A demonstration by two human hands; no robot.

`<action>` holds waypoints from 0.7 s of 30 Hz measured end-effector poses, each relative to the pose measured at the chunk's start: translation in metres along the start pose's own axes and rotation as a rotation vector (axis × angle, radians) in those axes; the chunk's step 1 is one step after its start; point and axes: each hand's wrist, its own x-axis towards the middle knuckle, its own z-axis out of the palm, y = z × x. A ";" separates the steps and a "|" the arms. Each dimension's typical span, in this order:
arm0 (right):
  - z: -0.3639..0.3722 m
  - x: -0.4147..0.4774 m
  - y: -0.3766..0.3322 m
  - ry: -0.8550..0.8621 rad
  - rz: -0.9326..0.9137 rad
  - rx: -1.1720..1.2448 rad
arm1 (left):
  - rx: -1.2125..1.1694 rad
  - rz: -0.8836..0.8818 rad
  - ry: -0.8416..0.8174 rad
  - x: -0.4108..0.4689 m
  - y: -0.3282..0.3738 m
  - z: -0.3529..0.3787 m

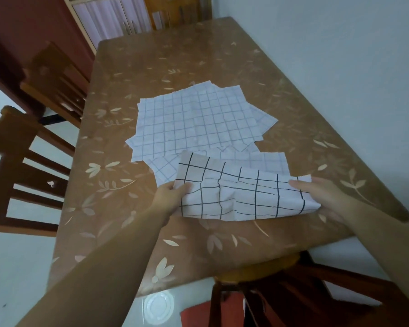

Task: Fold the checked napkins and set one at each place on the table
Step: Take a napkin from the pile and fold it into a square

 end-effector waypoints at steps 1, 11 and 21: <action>0.002 0.002 -0.003 -0.007 0.011 0.018 | 0.003 -0.012 0.022 0.004 -0.001 0.001; 0.000 0.036 -0.013 -0.126 0.145 0.038 | 0.002 -0.138 -0.011 0.026 -0.010 0.002; 0.014 0.049 0.009 -0.026 0.214 -0.419 | 0.158 -0.096 -0.027 0.031 -0.013 0.012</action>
